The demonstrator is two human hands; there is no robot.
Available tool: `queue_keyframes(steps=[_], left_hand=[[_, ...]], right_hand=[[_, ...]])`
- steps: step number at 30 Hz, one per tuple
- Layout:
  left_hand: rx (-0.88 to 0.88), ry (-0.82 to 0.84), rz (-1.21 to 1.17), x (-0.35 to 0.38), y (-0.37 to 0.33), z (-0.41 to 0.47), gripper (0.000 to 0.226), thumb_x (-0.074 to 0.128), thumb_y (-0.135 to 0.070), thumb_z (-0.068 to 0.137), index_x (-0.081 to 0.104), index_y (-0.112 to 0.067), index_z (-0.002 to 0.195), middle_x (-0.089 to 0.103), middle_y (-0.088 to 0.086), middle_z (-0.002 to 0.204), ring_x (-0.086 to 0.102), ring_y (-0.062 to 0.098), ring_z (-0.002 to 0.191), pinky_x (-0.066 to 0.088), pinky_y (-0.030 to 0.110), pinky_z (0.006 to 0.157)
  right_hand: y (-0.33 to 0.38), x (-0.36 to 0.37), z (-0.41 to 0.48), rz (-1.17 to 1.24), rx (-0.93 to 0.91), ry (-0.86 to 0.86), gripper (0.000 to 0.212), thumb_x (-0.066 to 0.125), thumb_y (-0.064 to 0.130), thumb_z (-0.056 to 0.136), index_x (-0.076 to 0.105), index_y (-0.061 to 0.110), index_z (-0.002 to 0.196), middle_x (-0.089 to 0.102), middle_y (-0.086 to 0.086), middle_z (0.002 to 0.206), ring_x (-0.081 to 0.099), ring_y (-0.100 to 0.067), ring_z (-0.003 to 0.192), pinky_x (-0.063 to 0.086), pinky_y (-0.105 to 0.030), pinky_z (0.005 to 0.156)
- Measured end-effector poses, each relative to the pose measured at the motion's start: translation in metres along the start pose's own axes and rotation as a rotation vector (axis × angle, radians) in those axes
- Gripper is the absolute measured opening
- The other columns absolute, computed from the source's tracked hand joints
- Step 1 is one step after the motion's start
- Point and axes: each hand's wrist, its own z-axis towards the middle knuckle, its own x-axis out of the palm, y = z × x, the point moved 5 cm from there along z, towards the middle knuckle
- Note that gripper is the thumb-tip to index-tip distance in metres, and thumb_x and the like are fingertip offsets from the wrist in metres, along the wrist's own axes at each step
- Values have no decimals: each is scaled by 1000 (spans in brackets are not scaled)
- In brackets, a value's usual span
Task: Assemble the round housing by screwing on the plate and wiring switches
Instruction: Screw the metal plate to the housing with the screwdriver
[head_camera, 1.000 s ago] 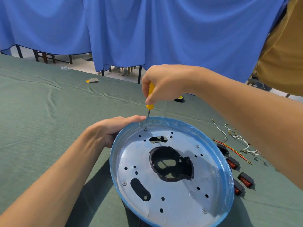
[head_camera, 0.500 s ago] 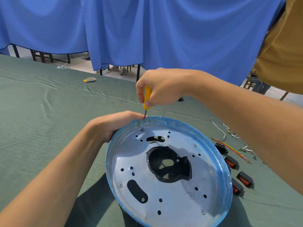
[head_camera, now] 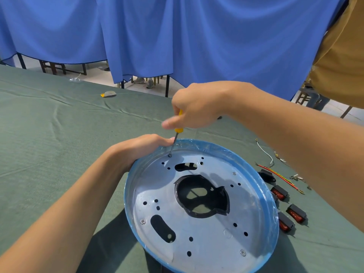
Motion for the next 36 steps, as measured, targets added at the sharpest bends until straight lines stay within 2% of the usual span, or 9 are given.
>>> queue_keyframes(steps=[3, 9, 15, 22, 24, 27, 29, 32, 36], left_hand=[[-16, 1, 15, -1, 1, 0, 44, 57, -55, 93, 80, -18, 91, 77, 12, 94, 70, 22, 64, 56, 28, 54], [-11, 23, 18, -4, 3, 5, 40, 59, -55, 89, 80, -21, 90, 77, 10, 91, 70, 21, 65, 56, 29, 54], [4, -1, -4, -6, 3, 9, 35, 64, -54, 81, 80, -25, 92, 76, 10, 94, 69, 22, 69, 56, 31, 61], [-2, 97, -21, -2, 4, 8, 32, 55, -49, 93, 80, -29, 93, 77, 7, 93, 72, 20, 67, 57, 30, 54], [21, 53, -4, -4, 3, 10, 27, 58, -49, 87, 81, -34, 86, 77, 2, 96, 72, 20, 75, 60, 31, 61], [20, 23, -7, -4, 2, 9, 31, 54, -46, 94, 80, -38, 79, 77, -3, 94, 72, 19, 78, 59, 29, 65], [-13, 46, -9, -2, 2, 5, 35, 53, -49, 96, 81, -30, 86, 77, 5, 88, 71, 20, 66, 58, 28, 57], [-32, 43, -11, 0, 1, 1, 39, 55, -51, 95, 81, -22, 88, 75, 9, 85, 68, 22, 60, 55, 27, 53], [-27, 10, -15, 2, -1, -1, 43, 55, -50, 96, 82, -19, 83, 75, 10, 84, 67, 22, 60, 54, 27, 53]], right_hand=[[0, 1, 1, -67, -3, -79, 42, 47, 40, 99, 45, 14, 66, 46, -1, 63, 42, -12, 54, 27, -25, 44], [8, -8, -6, 64, -103, -118, 3, 74, 24, 81, 72, 24, 83, 66, 6, 79, 59, -10, 74, 41, -24, 52], [15, -10, -1, 122, -135, -176, 4, 76, 23, 78, 73, 22, 77, 60, 7, 70, 51, -4, 68, 41, -24, 50], [4, 1, 12, 76, 49, -206, 44, 52, 35, 94, 38, 13, 59, 46, -2, 54, 38, -13, 50, 26, -26, 42], [7, 0, 10, 125, 44, -110, 38, 57, 44, 90, 50, 14, 69, 52, 0, 61, 46, -14, 50, 30, -22, 42], [9, -6, 8, 199, 53, -50, 24, 63, 30, 85, 56, 14, 101, 61, -1, 69, 53, -15, 47, 35, -15, 34], [11, -8, 9, 181, 24, -167, 13, 63, 24, 88, 54, 15, 90, 59, -4, 67, 58, -15, 46, 38, -16, 36], [12, -4, 6, 144, 63, -322, 40, 54, 38, 97, 32, 20, 67, 40, -1, 70, 47, -14, 51, 30, -25, 42], [12, -4, 7, 112, 69, -156, 26, 48, 33, 94, 40, 18, 75, 50, -2, 73, 45, -18, 57, 31, -23, 42]])
